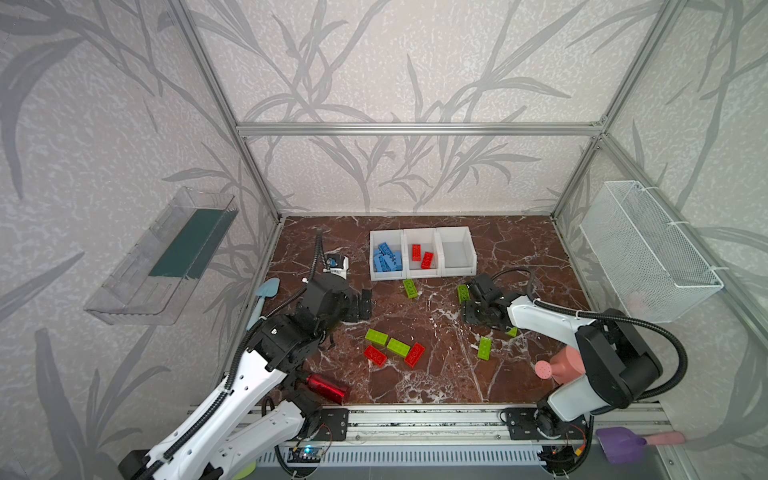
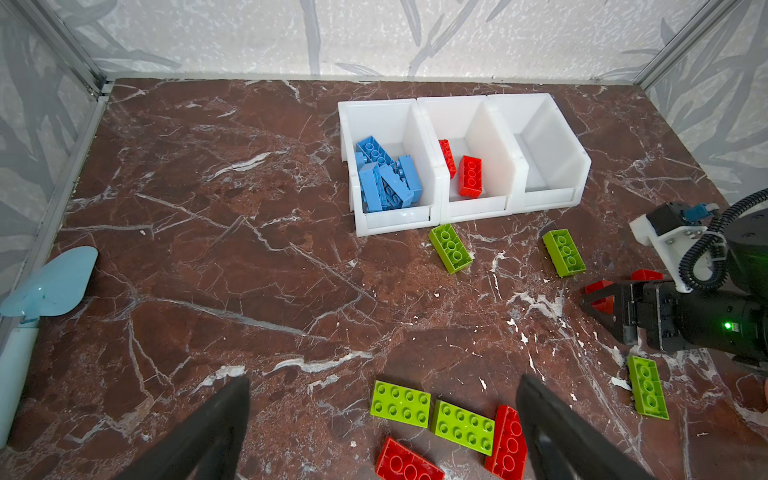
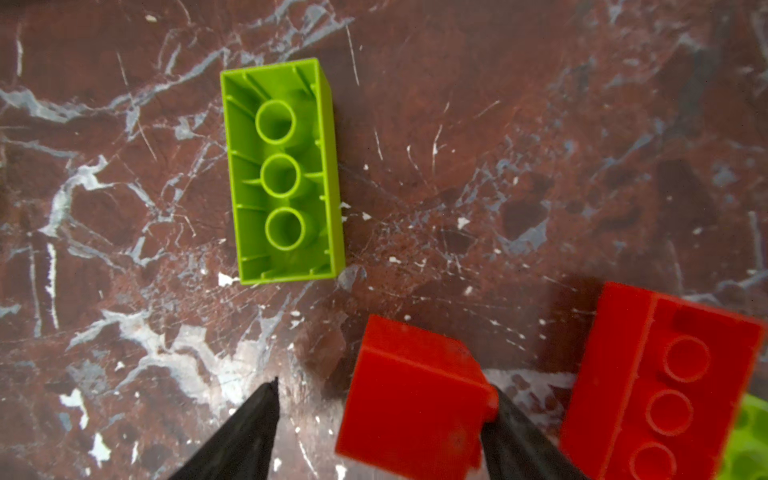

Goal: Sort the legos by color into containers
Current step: 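Withdraw the left arm while the right gripper reaches to a red brick, then close the right gripper on the red brick and lift it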

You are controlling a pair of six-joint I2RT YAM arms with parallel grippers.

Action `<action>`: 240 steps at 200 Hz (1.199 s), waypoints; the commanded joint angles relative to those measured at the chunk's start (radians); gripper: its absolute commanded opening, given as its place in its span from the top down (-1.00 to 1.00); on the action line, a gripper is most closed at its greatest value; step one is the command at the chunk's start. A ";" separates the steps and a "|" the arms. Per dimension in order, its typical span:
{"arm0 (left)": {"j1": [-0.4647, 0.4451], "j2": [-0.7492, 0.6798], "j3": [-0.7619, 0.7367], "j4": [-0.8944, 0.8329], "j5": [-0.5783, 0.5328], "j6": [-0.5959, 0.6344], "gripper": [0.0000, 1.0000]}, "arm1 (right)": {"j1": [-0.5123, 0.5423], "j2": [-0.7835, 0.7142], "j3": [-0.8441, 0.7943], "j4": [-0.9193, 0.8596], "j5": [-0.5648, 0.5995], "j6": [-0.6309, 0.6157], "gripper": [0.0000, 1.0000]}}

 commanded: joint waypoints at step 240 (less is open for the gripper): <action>-0.002 -0.015 0.004 -0.014 -0.051 0.041 -0.98 | 0.027 -0.050 0.305 -0.124 -0.295 -0.184 0.43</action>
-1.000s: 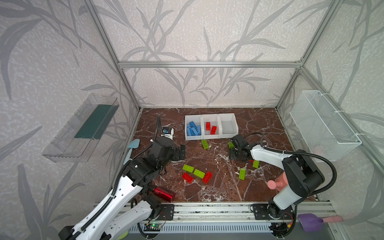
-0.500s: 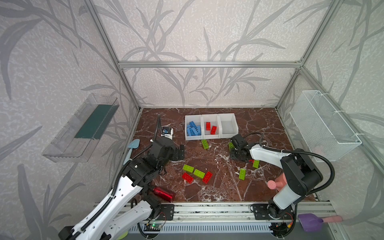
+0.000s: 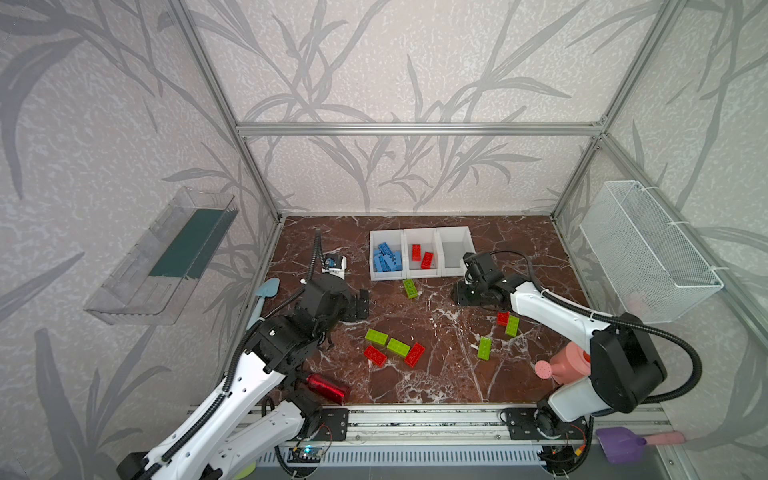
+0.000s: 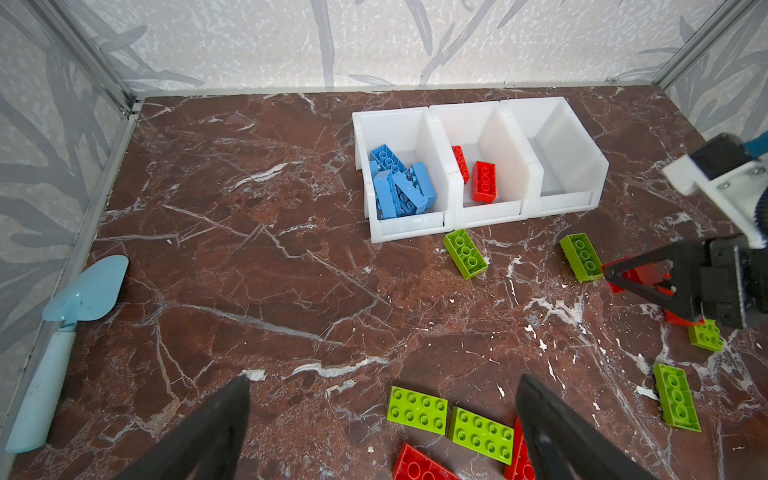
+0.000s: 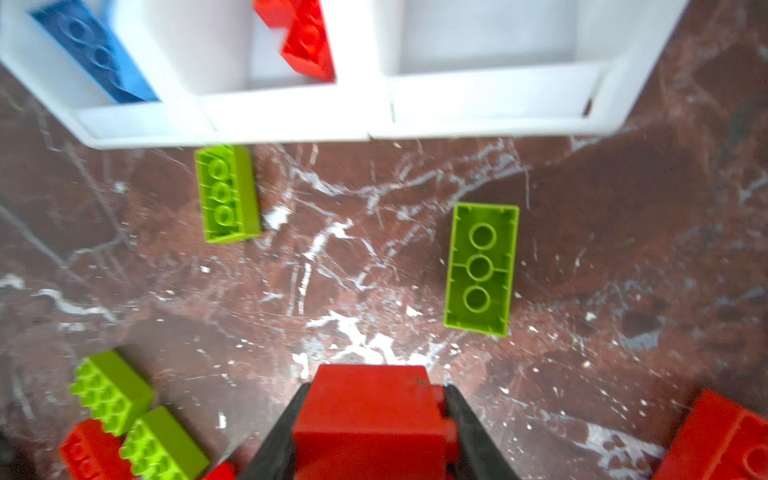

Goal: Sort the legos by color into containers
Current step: 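Close the right gripper on the red brick and lift it, then carry the red brick to the middle compartment and release it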

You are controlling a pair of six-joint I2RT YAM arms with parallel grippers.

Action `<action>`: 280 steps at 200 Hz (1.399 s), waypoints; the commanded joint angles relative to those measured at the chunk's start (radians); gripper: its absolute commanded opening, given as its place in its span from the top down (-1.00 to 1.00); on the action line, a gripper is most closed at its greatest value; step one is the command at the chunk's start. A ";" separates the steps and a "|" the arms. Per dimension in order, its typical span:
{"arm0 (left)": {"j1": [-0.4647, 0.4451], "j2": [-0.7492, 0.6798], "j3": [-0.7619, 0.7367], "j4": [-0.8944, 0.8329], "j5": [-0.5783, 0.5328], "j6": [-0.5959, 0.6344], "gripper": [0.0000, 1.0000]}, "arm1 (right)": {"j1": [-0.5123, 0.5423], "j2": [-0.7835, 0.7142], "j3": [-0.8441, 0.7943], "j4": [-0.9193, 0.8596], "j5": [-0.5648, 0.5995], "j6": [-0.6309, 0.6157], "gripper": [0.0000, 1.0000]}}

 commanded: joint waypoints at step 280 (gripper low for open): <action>0.010 0.081 0.008 -0.021 0.047 0.000 -0.97 | -0.030 0.656 0.903 -0.152 -0.084 -0.129 -0.44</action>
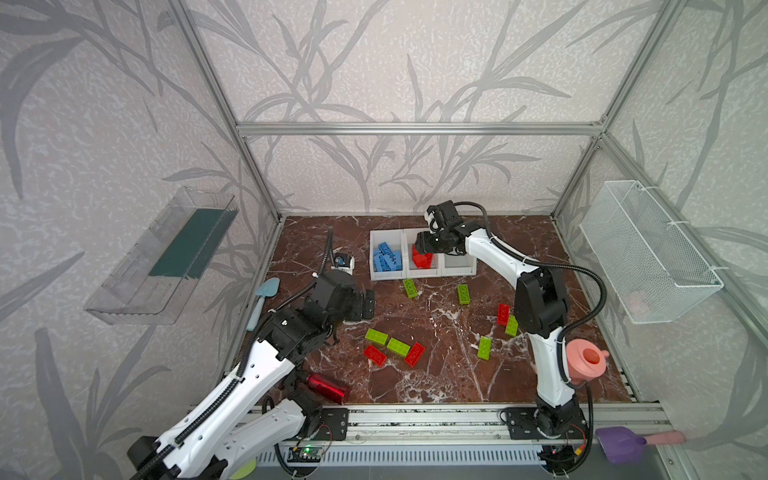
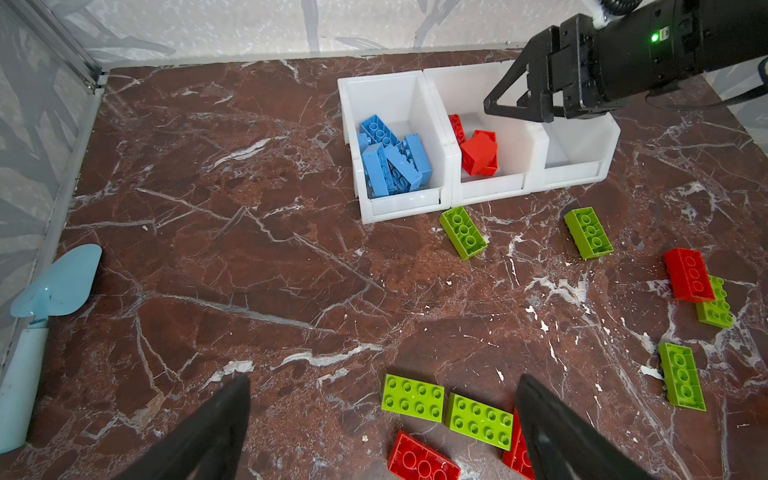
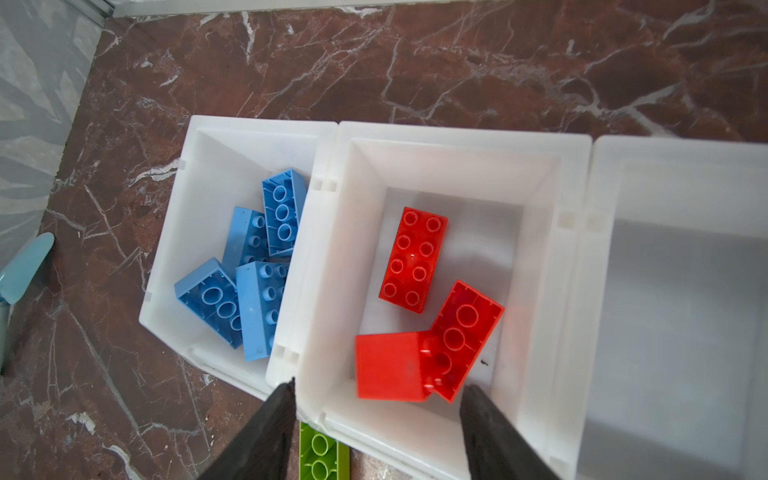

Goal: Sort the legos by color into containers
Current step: 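Carry the red brick to the middle compartment and release it, then withdraw the right arm while the left gripper reaches to a red brick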

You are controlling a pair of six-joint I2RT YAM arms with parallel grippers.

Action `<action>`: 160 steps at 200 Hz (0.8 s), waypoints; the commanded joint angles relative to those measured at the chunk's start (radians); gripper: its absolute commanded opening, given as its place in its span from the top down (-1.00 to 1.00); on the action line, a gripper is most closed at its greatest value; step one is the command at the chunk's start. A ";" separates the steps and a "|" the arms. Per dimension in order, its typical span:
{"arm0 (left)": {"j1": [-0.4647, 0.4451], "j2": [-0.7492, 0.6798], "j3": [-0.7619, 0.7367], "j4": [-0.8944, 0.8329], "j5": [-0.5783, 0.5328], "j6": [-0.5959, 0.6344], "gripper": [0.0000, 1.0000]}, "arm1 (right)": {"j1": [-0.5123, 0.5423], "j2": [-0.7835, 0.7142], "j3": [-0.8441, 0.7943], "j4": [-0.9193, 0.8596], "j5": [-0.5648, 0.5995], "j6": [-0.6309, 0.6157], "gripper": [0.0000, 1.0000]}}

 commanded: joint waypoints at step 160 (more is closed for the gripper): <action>-0.101 -0.073 -0.317 -0.028 0.092 -0.448 -0.72 | 0.002 -0.851 -0.866 0.311 0.004 0.084 -0.56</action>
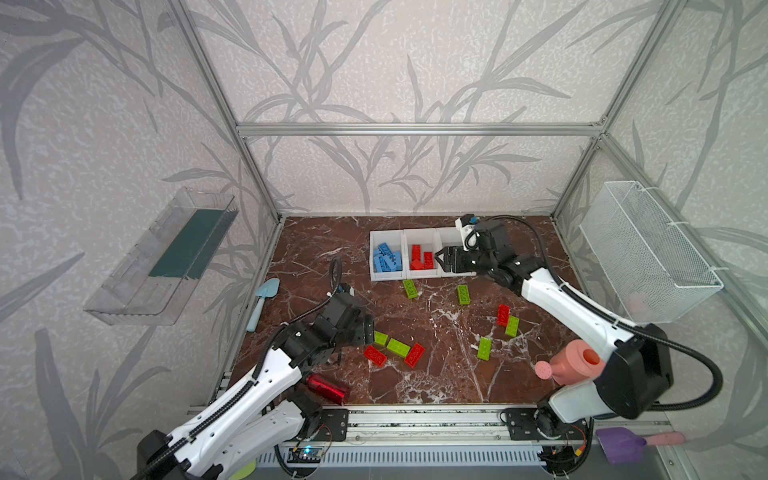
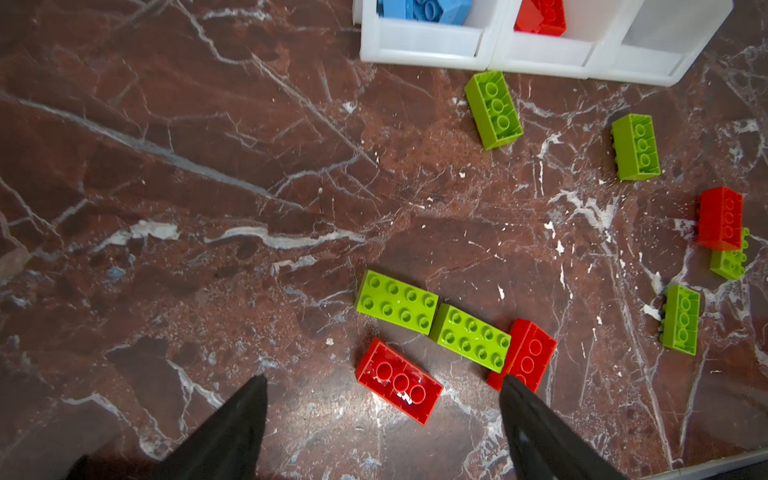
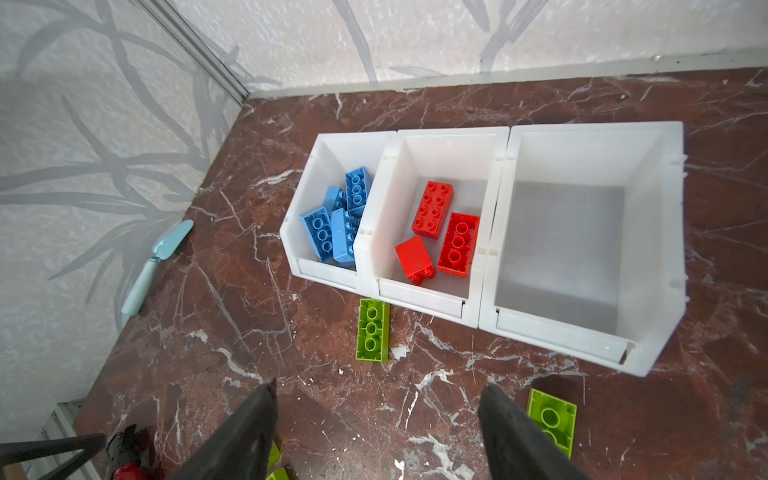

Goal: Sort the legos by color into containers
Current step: 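Withdraw the right arm while the left gripper reaches to a red brick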

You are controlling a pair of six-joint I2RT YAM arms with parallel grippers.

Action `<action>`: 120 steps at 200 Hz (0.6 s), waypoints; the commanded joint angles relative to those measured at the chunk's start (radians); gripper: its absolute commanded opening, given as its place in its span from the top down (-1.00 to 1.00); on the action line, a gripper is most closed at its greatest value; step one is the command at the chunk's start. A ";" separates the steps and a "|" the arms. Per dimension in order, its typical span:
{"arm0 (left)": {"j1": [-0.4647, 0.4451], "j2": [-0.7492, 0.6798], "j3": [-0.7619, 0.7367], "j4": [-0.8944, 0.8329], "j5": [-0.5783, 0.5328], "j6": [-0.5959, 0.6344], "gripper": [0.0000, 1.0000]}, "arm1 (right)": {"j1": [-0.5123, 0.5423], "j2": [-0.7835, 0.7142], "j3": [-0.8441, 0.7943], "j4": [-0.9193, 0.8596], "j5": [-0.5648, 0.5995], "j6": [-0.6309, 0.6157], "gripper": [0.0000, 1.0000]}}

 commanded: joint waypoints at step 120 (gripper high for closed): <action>-0.177 0.268 -0.124 0.183 -0.064 -0.255 -0.71 | -0.001 -0.336 -0.400 0.015 0.139 -0.006 -0.61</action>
